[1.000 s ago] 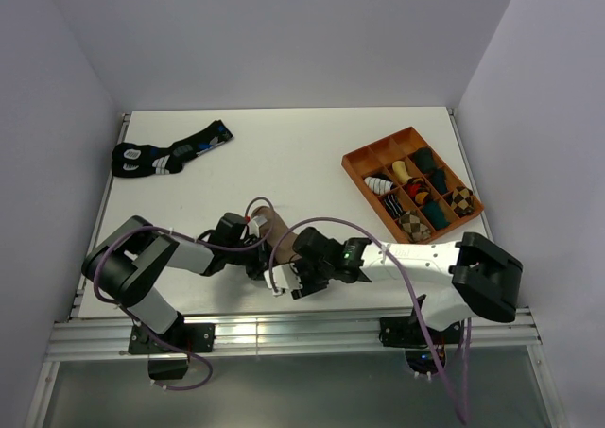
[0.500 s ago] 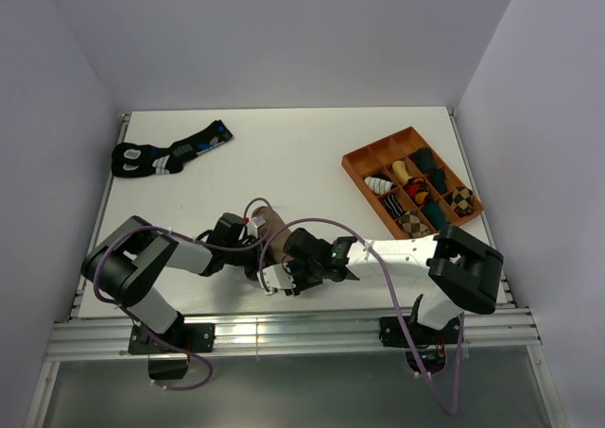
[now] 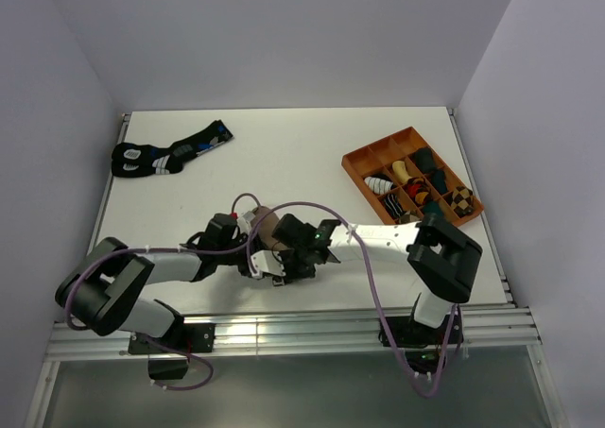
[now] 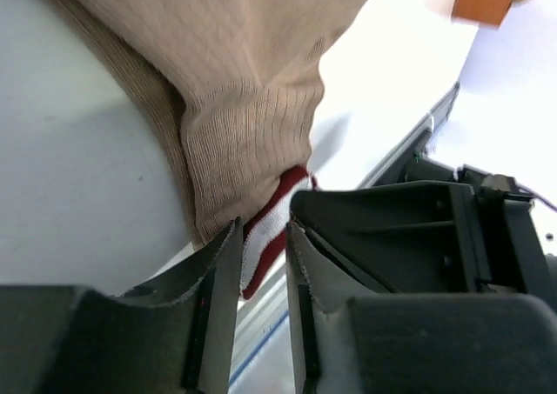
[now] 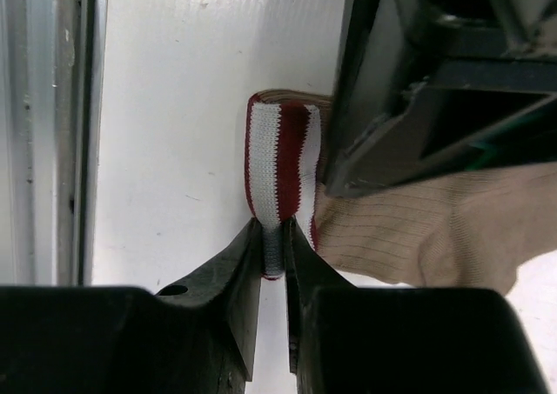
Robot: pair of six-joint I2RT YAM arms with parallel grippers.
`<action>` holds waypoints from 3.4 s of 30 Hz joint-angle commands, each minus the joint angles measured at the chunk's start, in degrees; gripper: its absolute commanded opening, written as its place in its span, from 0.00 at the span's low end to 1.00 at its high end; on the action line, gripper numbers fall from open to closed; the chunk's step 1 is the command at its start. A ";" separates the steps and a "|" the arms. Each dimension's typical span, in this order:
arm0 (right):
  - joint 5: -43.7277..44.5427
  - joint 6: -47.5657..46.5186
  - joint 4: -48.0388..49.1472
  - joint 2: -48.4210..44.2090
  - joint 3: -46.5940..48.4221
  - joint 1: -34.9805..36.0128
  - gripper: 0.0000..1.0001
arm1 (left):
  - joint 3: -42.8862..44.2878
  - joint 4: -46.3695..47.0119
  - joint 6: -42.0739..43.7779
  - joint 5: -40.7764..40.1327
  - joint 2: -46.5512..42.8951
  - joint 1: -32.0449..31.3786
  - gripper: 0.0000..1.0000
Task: Roll the socks
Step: Roll the sock at the center of the board.
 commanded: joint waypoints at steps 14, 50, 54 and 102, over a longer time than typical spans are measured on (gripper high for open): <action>-17.39 -0.28 -25.01 13.75 17.19 -11.05 0.18 | -8.56 0.81 -3.41 -16.19 -15.32 0.87 0.36; -29.44 -0.99 -46.72 38.46 40.23 -19.66 0.18 | -9.27 27.61 11.89 -23.06 -8.92 -11.17 0.33; -30.14 -1.25 -48.22 39.16 40.76 -20.10 0.18 | -8.39 28.58 13.12 -23.06 -6.73 -11.79 0.34; -28.83 5.34 -46.11 41.28 42.52 -22.91 0.18 | -7.07 26.39 17.16 -16.91 3.92 -14.69 0.37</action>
